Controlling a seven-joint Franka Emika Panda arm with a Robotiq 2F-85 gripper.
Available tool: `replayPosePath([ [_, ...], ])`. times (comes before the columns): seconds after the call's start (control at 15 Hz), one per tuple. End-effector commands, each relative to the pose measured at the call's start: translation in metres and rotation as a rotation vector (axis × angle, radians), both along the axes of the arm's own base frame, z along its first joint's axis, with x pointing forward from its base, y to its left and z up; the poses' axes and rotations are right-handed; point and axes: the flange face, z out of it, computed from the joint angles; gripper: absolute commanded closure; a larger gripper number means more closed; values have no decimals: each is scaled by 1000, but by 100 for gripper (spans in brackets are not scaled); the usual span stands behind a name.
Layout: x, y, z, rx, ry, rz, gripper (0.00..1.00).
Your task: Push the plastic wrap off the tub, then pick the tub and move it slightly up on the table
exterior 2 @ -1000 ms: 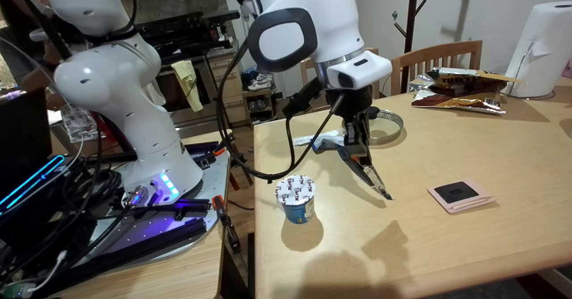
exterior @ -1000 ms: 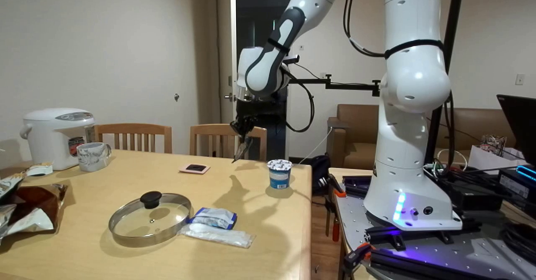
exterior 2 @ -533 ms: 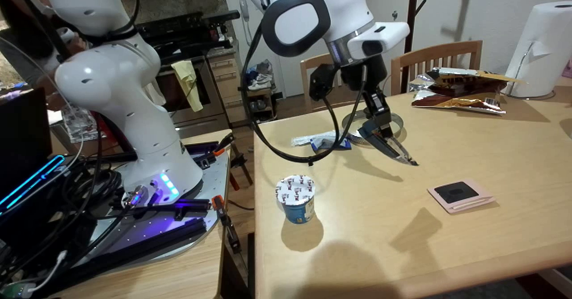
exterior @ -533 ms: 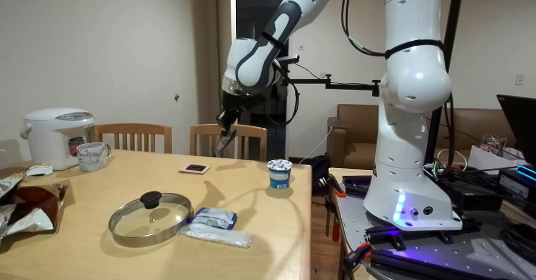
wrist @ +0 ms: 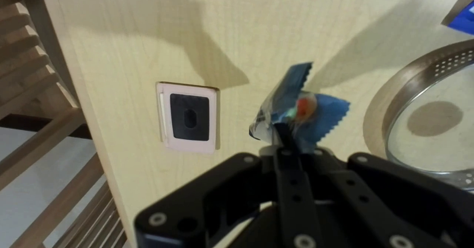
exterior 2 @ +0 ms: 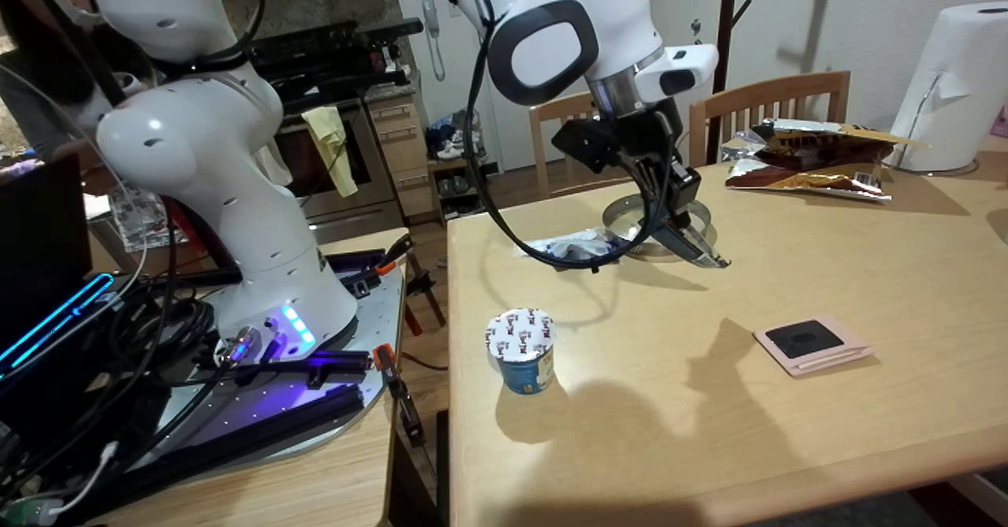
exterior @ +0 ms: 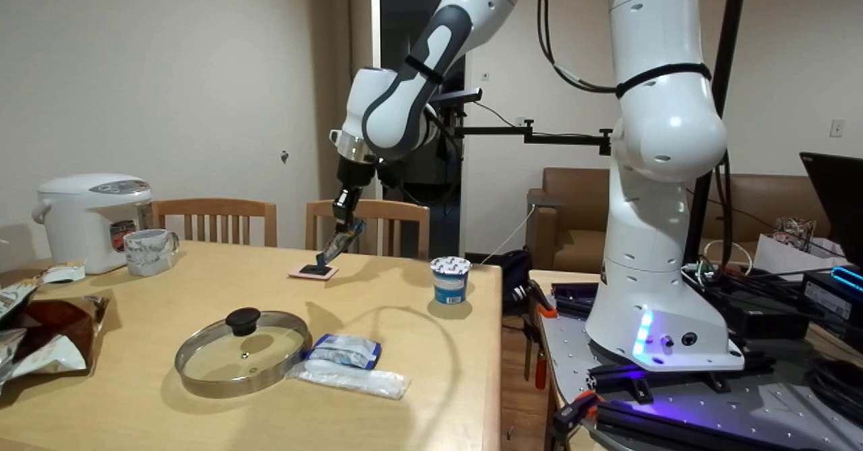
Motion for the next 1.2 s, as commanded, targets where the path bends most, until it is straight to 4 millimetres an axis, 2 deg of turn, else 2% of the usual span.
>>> replayPosePath([
  [0.0,9,-9,-30,21,53,51,99],
  [0.33,6,-34,-70,20,194,-3,99],
  [0.6,5,-48,-83,24,283,-39,99],
  [0.67,6,-52,-82,24,299,-46,74],
  [0.8,7,-59,-79,22,330,-68,69],
  [1.13,9,-73,-69,21,368,-121,38],
])
